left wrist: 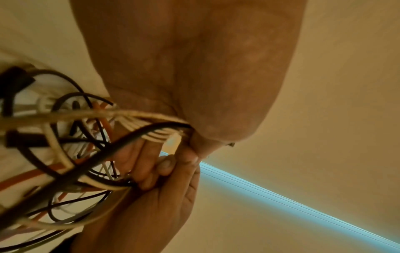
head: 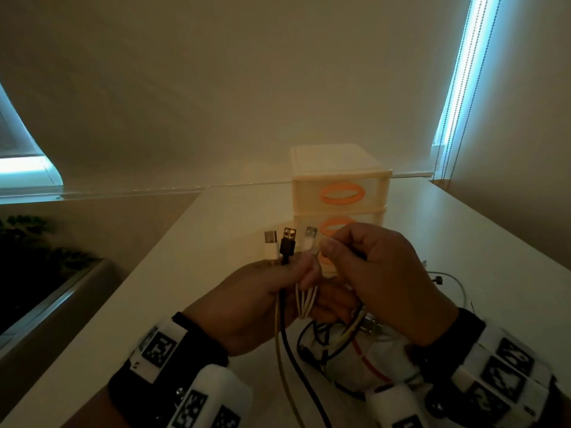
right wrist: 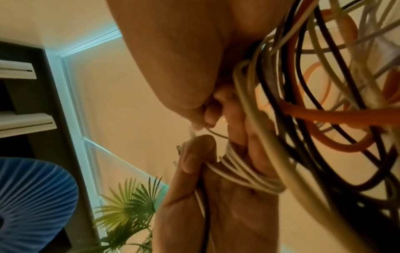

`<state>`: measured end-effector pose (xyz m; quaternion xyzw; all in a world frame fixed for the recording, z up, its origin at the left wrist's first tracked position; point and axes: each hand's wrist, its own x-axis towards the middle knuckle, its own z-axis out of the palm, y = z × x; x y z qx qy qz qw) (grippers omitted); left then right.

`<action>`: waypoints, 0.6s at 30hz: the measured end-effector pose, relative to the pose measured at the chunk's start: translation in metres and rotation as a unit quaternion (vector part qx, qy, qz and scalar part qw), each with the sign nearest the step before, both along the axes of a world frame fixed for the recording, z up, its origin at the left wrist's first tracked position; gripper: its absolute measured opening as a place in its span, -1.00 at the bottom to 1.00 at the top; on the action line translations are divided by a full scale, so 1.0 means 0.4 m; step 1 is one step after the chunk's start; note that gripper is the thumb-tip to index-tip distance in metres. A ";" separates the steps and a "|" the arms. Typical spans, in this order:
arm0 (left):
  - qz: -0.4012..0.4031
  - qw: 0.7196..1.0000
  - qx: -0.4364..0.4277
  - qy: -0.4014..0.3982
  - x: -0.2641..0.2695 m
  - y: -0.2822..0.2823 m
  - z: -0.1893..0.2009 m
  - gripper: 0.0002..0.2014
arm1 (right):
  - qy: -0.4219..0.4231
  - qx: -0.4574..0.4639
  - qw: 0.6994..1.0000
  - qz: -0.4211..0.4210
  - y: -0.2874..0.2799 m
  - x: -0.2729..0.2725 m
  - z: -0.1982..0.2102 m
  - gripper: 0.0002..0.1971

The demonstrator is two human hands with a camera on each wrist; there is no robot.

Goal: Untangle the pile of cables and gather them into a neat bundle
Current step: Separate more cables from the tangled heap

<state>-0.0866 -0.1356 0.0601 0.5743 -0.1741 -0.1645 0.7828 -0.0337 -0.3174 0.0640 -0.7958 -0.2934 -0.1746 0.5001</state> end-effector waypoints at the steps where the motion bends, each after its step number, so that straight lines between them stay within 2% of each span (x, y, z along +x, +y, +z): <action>1: 0.019 1.000 -0.012 -0.004 0.002 -0.003 -0.001 -0.67 | -0.003 0.009 1.000 0.021 0.004 -0.009 0.002 -0.84; 3: 0.066 0.996 -0.063 -0.009 0.005 -0.002 0.002 -0.67 | -0.004 0.013 0.998 0.066 0.007 -0.022 -0.002 -0.90; 5: 0.120 0.986 -0.118 -0.004 0.011 0.005 0.010 -0.64 | -0.008 -0.024 0.993 0.112 0.008 -0.027 -0.015 -0.90; 7: 0.167 0.969 -0.183 0.018 0.018 0.012 0.018 -0.62 | -0.022 -0.079 0.986 0.143 0.011 -0.028 -0.027 -0.85; 10: 0.201 0.936 -0.286 0.044 0.019 0.023 0.024 -0.60 | -0.013 -0.123 0.982 0.145 0.007 -0.023 -0.023 -0.91; 12: 0.174 0.928 -0.327 0.039 0.021 0.041 0.023 -0.62 | 0.002 -0.145 0.979 0.142 -0.001 -0.020 -0.013 -0.87; 14: 0.124 0.933 -0.336 0.014 0.022 0.063 0.027 -0.64 | 0.008 -0.163 0.978 0.129 -0.009 -0.014 -0.007 -0.80; 18: 0.095 0.946 -0.311 -0.015 0.031 0.098 0.029 -0.61 | -0.038 -0.100 0.994 -0.001 -0.024 0.012 -0.008 -0.74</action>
